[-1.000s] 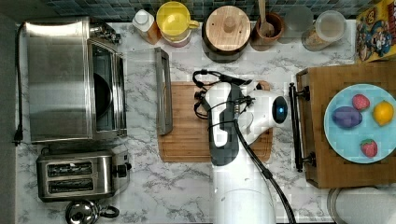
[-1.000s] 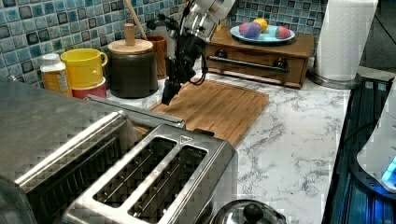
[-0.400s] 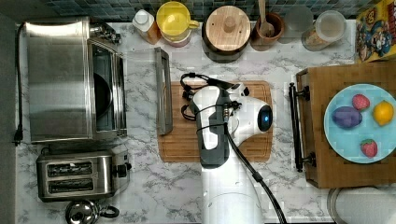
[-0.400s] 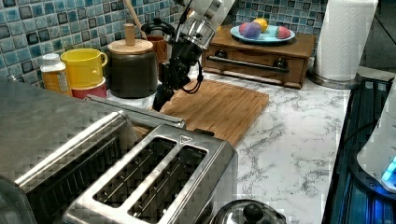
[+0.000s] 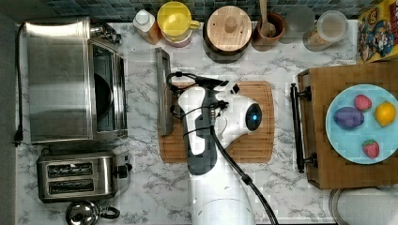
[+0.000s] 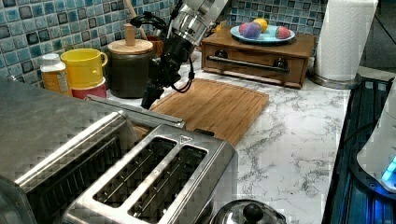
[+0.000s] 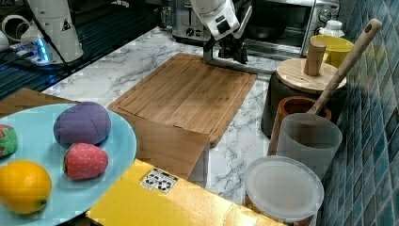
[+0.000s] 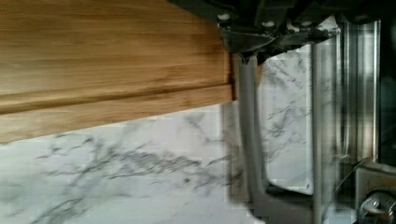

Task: Close the oven.

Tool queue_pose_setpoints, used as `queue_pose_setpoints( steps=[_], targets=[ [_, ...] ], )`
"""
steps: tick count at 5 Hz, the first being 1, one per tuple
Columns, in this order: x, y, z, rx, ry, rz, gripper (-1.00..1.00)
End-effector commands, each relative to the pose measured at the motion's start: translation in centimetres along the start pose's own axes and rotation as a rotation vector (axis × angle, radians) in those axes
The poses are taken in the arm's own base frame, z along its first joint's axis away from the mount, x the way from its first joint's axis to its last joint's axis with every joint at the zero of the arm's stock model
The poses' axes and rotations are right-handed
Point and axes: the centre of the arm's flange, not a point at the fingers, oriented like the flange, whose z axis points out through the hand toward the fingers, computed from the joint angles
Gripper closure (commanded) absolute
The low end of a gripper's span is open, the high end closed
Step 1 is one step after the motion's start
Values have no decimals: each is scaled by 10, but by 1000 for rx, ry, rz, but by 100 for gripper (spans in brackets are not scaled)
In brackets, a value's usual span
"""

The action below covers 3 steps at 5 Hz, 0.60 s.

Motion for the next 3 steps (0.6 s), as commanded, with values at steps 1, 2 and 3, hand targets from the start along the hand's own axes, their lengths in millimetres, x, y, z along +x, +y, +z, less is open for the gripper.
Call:
queue_pose_setpoints(
  steps=[1,2,3],
  targets=[
    [28,-63,20,26,-47,-53,100],
    [36,-55,11,66,-60,-6,100],
    [42,-57,4,141,-151,-4,100]
  ],
)
